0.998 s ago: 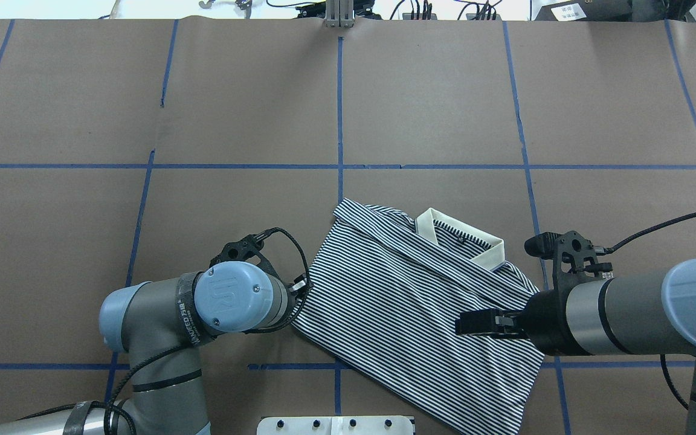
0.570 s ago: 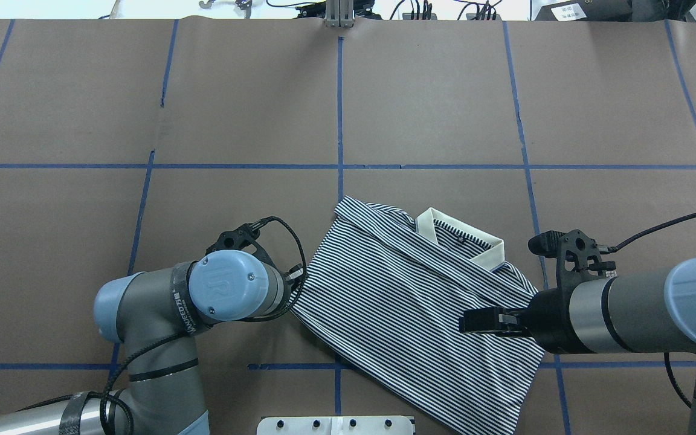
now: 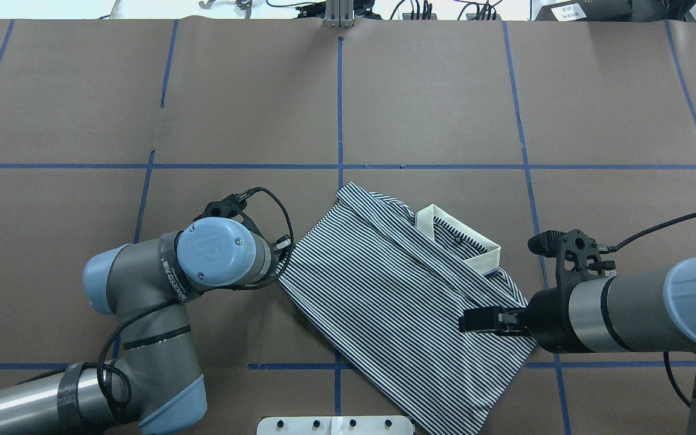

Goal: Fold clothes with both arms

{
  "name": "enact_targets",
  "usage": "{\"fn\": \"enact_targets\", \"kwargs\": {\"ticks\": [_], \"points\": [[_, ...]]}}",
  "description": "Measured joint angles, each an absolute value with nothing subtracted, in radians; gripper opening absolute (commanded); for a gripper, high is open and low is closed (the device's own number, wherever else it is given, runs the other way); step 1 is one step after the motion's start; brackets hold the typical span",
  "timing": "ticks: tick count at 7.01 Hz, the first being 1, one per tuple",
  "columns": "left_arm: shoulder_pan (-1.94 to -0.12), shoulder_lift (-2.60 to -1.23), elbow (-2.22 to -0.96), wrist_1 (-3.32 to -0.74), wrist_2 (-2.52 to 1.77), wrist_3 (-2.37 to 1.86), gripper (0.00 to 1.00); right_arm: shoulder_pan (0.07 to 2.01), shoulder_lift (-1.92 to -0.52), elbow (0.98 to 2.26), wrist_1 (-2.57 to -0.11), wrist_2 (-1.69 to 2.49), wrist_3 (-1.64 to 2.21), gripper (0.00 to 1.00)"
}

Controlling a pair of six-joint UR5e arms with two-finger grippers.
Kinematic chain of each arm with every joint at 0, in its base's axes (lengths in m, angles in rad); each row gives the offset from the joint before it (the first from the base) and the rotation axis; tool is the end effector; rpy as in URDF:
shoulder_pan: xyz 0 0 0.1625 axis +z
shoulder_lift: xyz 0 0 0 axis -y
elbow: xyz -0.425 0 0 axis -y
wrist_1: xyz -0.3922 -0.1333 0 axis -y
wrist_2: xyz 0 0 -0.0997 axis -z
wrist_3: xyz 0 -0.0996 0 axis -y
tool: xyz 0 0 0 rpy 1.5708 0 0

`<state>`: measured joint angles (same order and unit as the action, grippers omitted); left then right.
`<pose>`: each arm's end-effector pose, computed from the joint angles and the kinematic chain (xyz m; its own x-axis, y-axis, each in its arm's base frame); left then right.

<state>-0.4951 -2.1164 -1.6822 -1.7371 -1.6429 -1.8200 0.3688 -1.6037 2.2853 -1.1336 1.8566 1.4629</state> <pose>0.5311 -0.4301 0.2807 0.4743 -0.5357 -0.6987 0.5617 0.7952 -0.2283 -0.3539 -0.2496 0.2922 0.4168 0.0503 0.9076 -0.0648 0.9976 -0.0255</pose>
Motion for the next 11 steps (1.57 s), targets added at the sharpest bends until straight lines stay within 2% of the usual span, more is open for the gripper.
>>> {"fn": "enact_targets", "kwargs": {"ticks": [3, 6, 8, 9, 10, 11], "points": [[-0.634, -2.225, -1.461, -1.891, -1.642, -1.664, 0.0, 0.369, -1.599, 2.284, -1.134, 1.857, 1.462, 1.0], [-0.679, -2.369, -1.186, -2.169, -1.629, -1.567, 0.0, 0.371, -1.598, 2.284, -1.134, 1.858, 1.462, 1.0], [-0.698, -2.419, -1.058, -2.292, -1.582, -1.476, 0.0, 0.371, -1.597, 2.284, -1.134, 1.857, 1.462, 1.0], [-0.703, -2.434, -1.02, -2.337, -1.568, -1.445, 0.13, 0.371, -1.597, 2.284, -1.134, 1.856, 1.462, 1.0], [-0.705, -2.453, -0.976, -2.379, -1.554, -1.432, 0.99, 0.371, -1.597, 2.282, -1.134, 1.855, 1.463, 1.0], [-0.706, -2.47, -0.941, -2.405, -1.544, -1.422, 1.0, 0.37, -1.597, 2.278, -1.134, 1.853, 1.462, 1.0]]}}
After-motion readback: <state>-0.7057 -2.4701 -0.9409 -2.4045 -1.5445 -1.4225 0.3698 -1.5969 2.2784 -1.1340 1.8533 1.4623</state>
